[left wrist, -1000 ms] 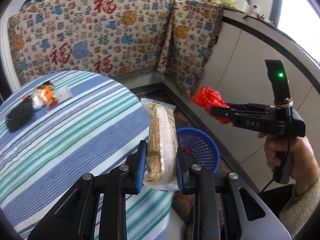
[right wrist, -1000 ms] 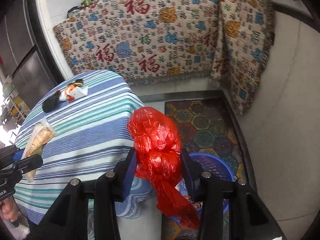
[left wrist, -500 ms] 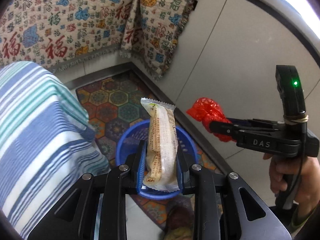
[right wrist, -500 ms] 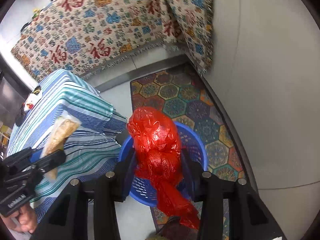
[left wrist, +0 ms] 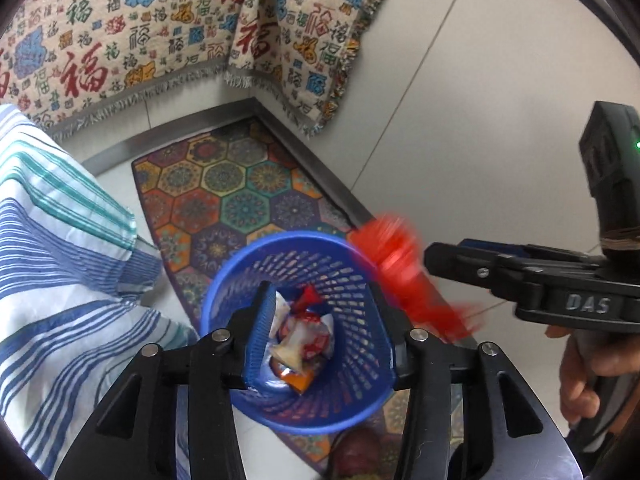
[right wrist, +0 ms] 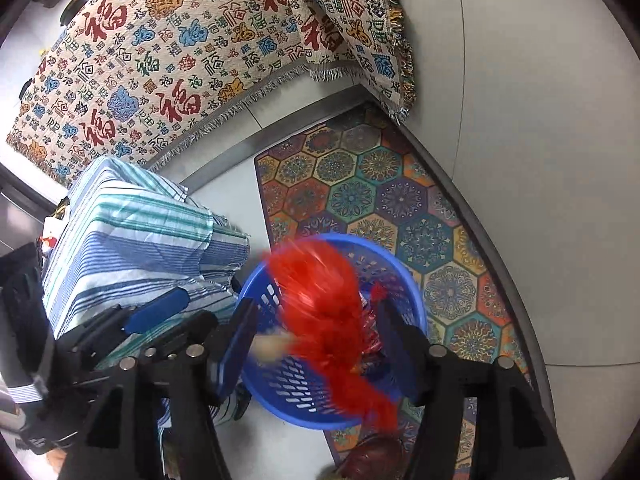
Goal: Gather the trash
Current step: 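Open both tools to drop the wrapper and bag into the wastebasket, then swing both tools back toward the table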
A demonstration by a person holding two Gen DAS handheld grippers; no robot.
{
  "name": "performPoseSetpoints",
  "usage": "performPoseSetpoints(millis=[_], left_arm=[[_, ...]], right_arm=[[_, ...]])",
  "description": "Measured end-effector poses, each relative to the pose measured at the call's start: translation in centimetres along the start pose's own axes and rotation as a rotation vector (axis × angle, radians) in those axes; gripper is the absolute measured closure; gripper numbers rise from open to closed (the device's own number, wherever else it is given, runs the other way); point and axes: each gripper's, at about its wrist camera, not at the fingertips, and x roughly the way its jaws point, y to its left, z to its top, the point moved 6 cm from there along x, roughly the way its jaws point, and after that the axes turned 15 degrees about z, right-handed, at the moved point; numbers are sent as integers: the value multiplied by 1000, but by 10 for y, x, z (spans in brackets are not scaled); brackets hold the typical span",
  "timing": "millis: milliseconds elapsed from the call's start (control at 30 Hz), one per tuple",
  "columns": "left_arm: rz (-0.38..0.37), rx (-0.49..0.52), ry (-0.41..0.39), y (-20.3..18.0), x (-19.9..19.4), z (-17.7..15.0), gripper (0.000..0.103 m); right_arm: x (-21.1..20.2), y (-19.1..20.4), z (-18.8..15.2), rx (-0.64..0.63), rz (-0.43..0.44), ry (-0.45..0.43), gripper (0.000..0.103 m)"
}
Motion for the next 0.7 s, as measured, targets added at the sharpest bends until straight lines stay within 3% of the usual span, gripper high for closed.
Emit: performPoseSetpoints(millis=[167,333,533,633,700], left_arm=[[2,-20,-39,11,-15,1,54],[-2,-46,-104,36,-70,-5,38],[40,-41,-135,97,-139,-40,21],[107,-30,-104,139,-155,-63,19],[193,-16,-83,175,-159,-78,19]], right_arm=[[-7,11,7,-49,-18,-28,40],[-25,54,15,-183,-62,-110,40],[-26,161,6,-441,-50,-185,34],[-1,225,-16,-548,17,-134,34],[24,266,-36,-593,73,-63,34]])
